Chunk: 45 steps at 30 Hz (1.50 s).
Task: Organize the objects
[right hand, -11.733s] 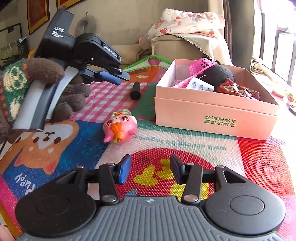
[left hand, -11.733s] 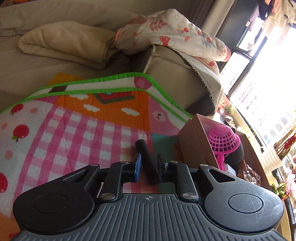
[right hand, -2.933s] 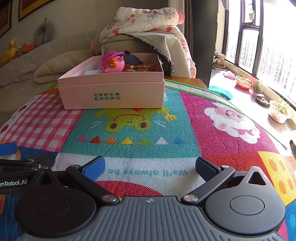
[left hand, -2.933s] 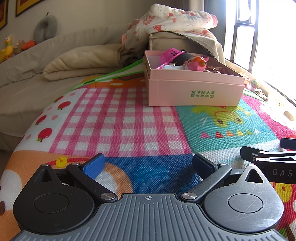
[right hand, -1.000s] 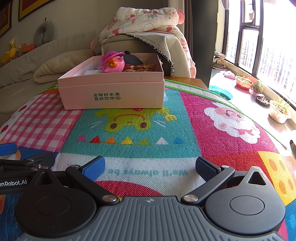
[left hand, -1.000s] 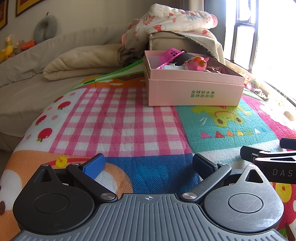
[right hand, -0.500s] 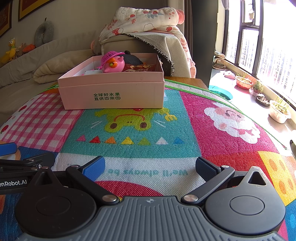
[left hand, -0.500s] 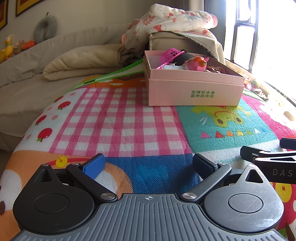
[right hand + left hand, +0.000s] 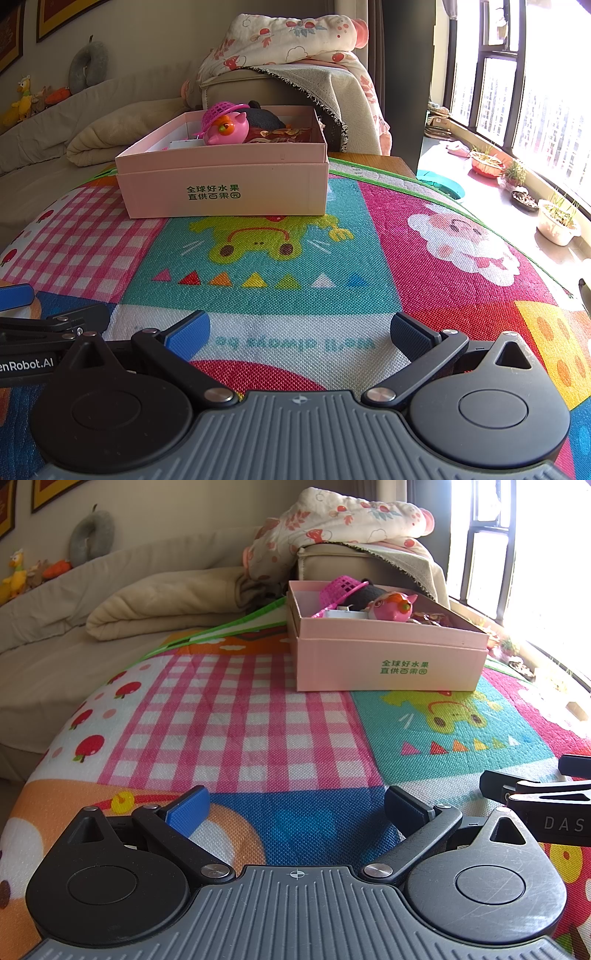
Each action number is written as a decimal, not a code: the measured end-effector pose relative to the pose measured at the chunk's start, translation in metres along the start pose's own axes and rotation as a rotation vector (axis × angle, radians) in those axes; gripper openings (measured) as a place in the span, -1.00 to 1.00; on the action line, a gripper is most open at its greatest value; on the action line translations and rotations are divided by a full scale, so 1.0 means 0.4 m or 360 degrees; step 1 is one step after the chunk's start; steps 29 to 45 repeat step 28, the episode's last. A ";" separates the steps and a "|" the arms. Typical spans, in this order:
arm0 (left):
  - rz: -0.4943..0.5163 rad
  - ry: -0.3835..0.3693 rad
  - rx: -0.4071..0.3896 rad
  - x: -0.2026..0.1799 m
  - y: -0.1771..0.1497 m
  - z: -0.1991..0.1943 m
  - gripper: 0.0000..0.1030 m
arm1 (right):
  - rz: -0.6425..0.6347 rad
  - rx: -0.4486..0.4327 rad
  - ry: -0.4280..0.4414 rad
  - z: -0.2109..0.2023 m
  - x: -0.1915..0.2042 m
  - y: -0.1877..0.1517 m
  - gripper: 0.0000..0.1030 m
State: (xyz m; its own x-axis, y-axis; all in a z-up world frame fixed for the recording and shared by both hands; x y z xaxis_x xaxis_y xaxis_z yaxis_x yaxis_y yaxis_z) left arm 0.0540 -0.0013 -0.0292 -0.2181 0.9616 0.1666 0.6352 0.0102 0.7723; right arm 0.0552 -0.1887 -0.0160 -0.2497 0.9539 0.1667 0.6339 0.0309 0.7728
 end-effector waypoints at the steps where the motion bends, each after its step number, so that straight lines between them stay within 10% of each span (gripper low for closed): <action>1: -0.0001 -0.0001 0.0000 0.000 0.000 0.000 0.99 | 0.0000 0.0000 0.0000 0.000 0.000 0.000 1.00; 45: 0.0008 0.0004 0.0005 0.003 0.004 0.010 1.00 | 0.0000 0.0000 0.0000 -0.001 0.000 0.000 1.00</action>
Point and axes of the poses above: each gripper's, at about its wrist camera, not at the fingertips, and z roughly the way its jaws point, x to its left, y to its top, the point moved 4 cm from there along z, roughly the way its jaws point, and after that the axes turned 14 degrees about y, right-handed, at the moved point
